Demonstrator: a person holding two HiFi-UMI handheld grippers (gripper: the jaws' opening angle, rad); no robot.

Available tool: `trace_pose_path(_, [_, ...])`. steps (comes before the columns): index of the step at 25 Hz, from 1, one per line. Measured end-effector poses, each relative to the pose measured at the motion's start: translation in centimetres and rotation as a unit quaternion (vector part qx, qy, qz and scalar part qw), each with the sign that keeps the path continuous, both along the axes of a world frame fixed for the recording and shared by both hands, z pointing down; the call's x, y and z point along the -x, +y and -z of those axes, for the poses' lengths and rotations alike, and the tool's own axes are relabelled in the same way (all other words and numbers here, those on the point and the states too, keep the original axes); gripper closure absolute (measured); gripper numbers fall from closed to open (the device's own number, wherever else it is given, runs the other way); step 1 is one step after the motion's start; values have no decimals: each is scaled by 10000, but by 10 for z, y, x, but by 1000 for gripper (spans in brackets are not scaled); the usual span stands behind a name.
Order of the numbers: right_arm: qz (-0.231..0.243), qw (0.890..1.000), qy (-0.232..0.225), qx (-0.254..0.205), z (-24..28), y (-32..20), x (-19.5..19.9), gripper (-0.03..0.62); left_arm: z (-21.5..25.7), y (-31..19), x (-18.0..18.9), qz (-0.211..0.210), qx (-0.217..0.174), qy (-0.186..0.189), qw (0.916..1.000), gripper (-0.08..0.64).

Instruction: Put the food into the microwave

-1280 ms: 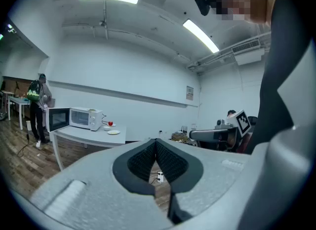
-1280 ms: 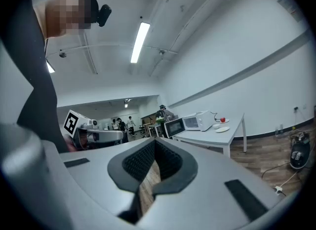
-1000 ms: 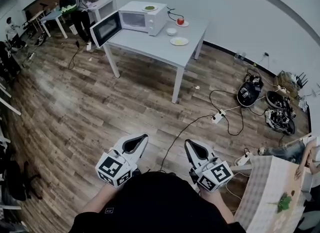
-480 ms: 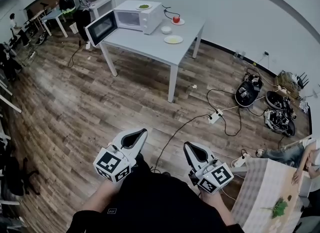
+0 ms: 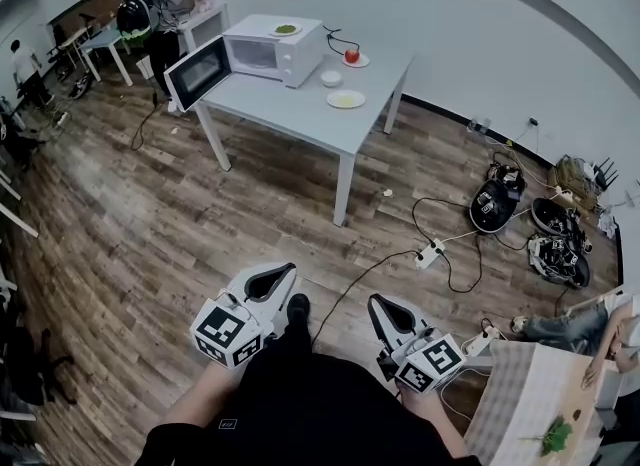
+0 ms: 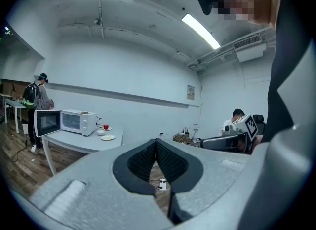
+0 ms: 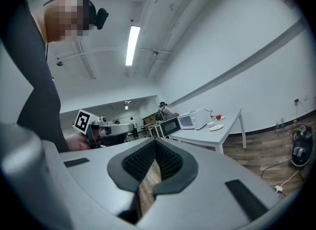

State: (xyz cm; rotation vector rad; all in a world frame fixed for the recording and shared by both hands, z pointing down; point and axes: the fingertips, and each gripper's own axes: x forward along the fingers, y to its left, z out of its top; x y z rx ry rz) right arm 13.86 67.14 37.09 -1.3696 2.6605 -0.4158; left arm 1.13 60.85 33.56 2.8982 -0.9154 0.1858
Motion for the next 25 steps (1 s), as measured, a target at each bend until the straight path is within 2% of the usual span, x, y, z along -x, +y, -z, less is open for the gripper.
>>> trace_pose_path(7, [-25, 9999, 90, 90, 0, -95, 10, 578, 1, -95, 8, -53, -64, -15, 10000, 552])
trace_pose_path(16, [86, 9996, 218, 126, 14, -229, 57, 578, 6, -216, 46, -155, -51, -43, 9999, 552])
trace_pose_path(21, [163, 9994, 235, 175, 12, -274, 84, 578, -1, -264, 63, -218, -83, -194, 9995, 552])
trace_pose_path(25, [153, 9990, 275, 302, 4, -294, 88, 578, -7, -289, 64, -215, -114, -306, 9992, 551])
